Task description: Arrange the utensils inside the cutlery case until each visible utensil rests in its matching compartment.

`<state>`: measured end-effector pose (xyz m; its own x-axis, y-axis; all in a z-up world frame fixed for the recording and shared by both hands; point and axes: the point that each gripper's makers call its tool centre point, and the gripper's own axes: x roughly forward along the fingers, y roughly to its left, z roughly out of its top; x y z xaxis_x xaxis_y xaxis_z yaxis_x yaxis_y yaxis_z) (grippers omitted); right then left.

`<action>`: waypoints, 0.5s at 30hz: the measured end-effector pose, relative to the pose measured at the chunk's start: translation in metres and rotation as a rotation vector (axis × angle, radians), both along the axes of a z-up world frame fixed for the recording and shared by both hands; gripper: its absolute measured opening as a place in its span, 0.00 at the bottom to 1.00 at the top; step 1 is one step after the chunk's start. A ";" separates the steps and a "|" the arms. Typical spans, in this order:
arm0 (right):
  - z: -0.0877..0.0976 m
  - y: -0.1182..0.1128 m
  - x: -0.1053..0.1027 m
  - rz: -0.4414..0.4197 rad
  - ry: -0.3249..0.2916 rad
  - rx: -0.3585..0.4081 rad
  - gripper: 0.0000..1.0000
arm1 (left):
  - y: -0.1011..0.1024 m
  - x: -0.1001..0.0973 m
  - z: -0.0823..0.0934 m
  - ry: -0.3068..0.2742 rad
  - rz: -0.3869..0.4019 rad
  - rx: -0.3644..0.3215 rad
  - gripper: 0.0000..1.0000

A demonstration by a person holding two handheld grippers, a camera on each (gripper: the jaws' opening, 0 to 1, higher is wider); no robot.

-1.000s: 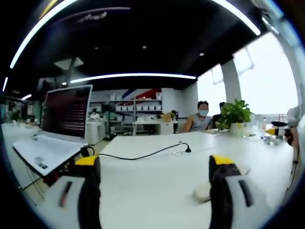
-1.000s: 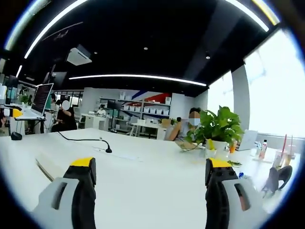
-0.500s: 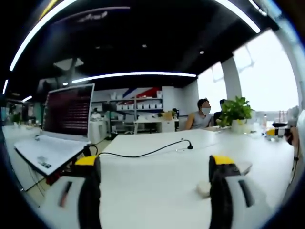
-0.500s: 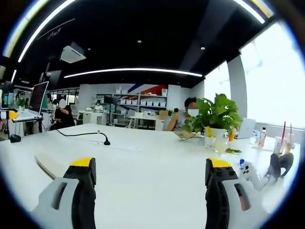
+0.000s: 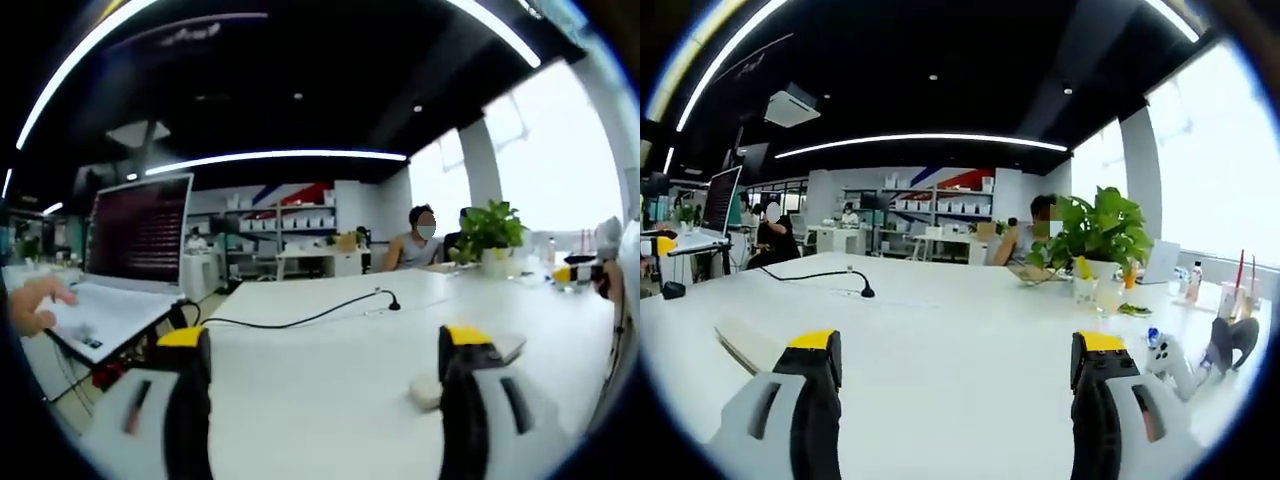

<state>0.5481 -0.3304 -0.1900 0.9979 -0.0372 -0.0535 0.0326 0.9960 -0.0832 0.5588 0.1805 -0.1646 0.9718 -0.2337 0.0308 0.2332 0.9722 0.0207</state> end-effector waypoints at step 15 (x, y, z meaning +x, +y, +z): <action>-0.008 -0.019 -0.008 -0.032 0.006 -0.014 0.99 | -0.010 0.004 0.000 0.024 -0.009 0.098 1.00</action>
